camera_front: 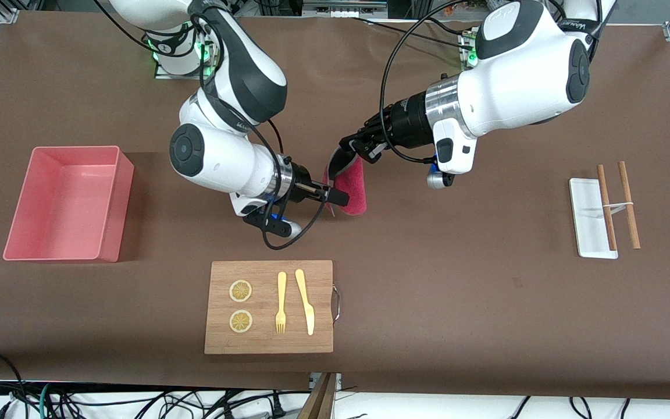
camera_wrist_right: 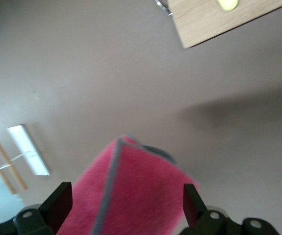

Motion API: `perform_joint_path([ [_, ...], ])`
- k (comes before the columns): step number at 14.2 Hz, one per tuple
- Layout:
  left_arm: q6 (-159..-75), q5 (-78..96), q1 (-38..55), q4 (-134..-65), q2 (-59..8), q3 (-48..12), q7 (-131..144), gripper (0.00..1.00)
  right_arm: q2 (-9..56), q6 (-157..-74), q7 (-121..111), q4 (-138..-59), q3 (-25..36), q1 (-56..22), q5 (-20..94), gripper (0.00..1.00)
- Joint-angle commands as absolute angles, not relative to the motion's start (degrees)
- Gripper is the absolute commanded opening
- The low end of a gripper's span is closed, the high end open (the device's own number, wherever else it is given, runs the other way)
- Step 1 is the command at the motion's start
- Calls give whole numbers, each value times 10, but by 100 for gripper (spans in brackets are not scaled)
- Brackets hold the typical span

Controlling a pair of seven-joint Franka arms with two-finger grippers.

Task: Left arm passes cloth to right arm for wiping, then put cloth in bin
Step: 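Grasp the hanging cloth with the right gripper below the left gripper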

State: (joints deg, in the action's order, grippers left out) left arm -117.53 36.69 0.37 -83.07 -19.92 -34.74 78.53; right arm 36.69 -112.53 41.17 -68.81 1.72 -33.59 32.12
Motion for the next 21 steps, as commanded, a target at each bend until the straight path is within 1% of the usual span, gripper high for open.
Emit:
perform_joint_path([
  [1,-1185,382,4,-832,-199,-350,783,0,376,-1078,371,-672,18,-329,301,100],
  [3,-1185,382,4,-832,-199,-350,783,0,376,-1060,354,-672,20,-321,301,100],
  [4,-1185,382,4,-831,-199,-350,783,0,376,-1055,350,-673,20,-319,301,98],
  [5,-1185,382,4,-832,-199,-350,783,0,376,-1051,349,-673,20,-316,301,74],
  [6,-1185,381,4,-832,-199,-350,783,0,376,-1050,351,-673,20,-314,307,43],
  [7,-1185,381,4,-832,-199,-350,783,0,376,-1047,353,-673,20,-314,309,28],
  [8,-1185,381,4,-832,-199,-350,783,0,376,-1044,356,-673,19,-314,312,21],
  [10,-1185,381,4,-832,-198,-350,783,0,376,-1038,363,-674,18,-314,313,22],
  [12,-1185,381,4,-832,-198,-350,782,0,376,-1032,364,-675,16,-317,313,25],
  [15,-1185,380,4,-832,-198,-350,782,0,374,-1012,367,-674,17,-318,347,25],
  [19,-1185,379,4,-832,-198,-350,782,0,374,-998,380,-675,16,-317,357,26],
  [20,-1185,379,4,-832,-198,-350,782,0,374,-986,379,-675,16,-316,358,23],
  [21,-1185,379,4,-832,-198,-350,782,0,375,-977,378,-675,16,-315,359,0],
])
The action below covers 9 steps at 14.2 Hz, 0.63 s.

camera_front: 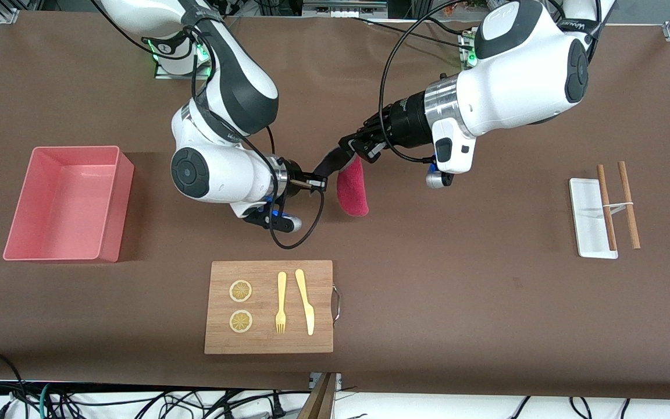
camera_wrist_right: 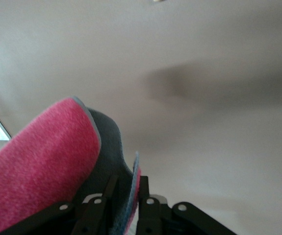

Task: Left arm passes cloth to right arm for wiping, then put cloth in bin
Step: 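Grasp the hanging cloth with the right gripper below the left gripper, then pull the cloth toward the bin with the right gripper while the left gripper withdraws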

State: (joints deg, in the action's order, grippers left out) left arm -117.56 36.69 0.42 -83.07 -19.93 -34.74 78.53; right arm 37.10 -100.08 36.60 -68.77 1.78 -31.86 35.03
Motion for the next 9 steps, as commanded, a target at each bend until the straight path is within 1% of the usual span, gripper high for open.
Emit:
perform_joint_path([
  [1,-1185,379,4,-831,-198,-350,782,0,375,-966,378,-675,16,-314,365,0],
  [7,-1185,378,4,-831,-198,-350,782,0,376,-956,375,-677,17,-300,380,0],
  [8,-1184,376,4,-831,-196,-350,785,40,377,-956,375,-678,17,-295,384,0],
  [9,-1180,373,4,-832,-194,-349,783,99,377,-957,377,-678,17,-294,394,0],
])
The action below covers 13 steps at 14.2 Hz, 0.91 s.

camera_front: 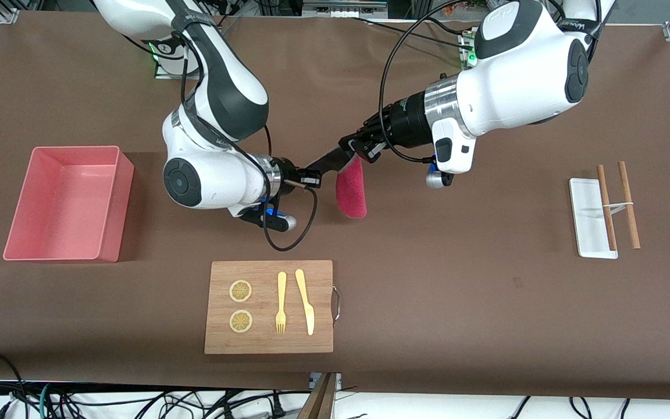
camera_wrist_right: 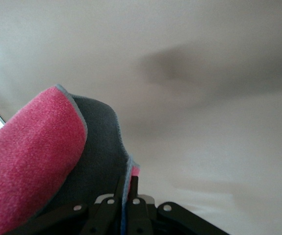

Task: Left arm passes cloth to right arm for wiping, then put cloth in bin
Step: 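Pull the cloth toward the bin with the right gripper while the left gripper withdraws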

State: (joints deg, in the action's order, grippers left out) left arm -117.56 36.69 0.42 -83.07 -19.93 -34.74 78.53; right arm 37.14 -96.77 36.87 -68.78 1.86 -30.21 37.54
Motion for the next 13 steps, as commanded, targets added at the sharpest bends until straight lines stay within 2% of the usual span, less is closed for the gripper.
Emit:
perform_joint_path([
  [1,-1179,373,4,-832,-191,-349,784,100,375,-956,378,-677,18,-290,392,0],
  [7,-1162,372,3,-833,-190,-348,784,100,370,-905,334,-673,20,-240,342,0],
  [10,-1081,328,-4,-834,-182,-348,726,100,371,-847,273,-687,21,-202,298,0],
  [13,-1030,295,-6,-866,-143,-327,614,100,372,-838,200,-749,22,-171,240,0],
])
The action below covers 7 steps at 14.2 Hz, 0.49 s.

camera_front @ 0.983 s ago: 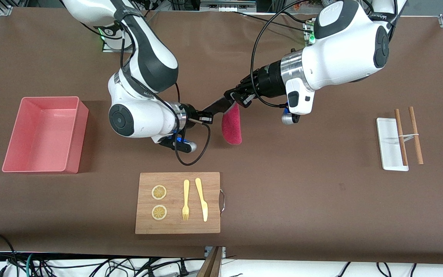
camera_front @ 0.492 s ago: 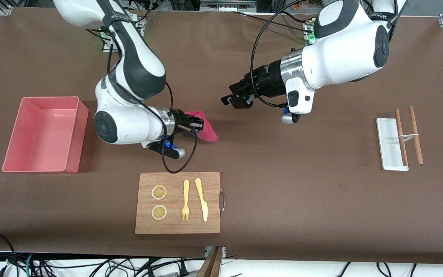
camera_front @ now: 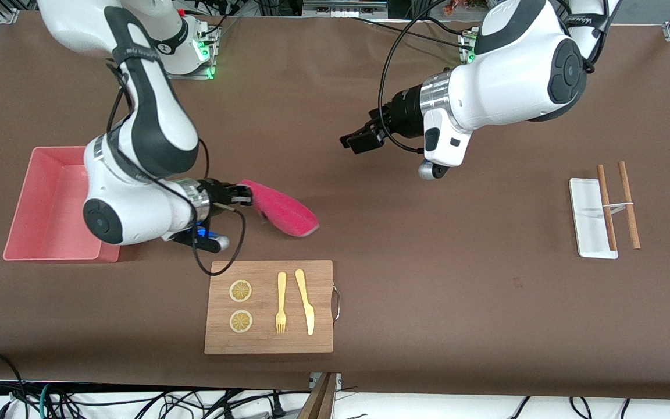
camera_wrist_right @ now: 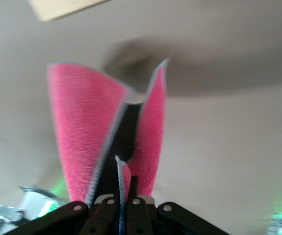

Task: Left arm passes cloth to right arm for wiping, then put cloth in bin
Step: 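Pull the cloth toward the bin with the right gripper while the left gripper withdraws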

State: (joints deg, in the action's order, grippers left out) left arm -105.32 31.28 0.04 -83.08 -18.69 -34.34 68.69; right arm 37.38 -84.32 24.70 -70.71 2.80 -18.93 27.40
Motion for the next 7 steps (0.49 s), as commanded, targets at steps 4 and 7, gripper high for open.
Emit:
perform_joint_path([
  [4,-1025,249,-6,-924,-100,-274,450,100,373,-840,128,-841,23,-122,163,0],
  [7,-1003,188,-6,-929,-95,-225,296,100,371,-835,61,-874,39,-86,127,0],
])
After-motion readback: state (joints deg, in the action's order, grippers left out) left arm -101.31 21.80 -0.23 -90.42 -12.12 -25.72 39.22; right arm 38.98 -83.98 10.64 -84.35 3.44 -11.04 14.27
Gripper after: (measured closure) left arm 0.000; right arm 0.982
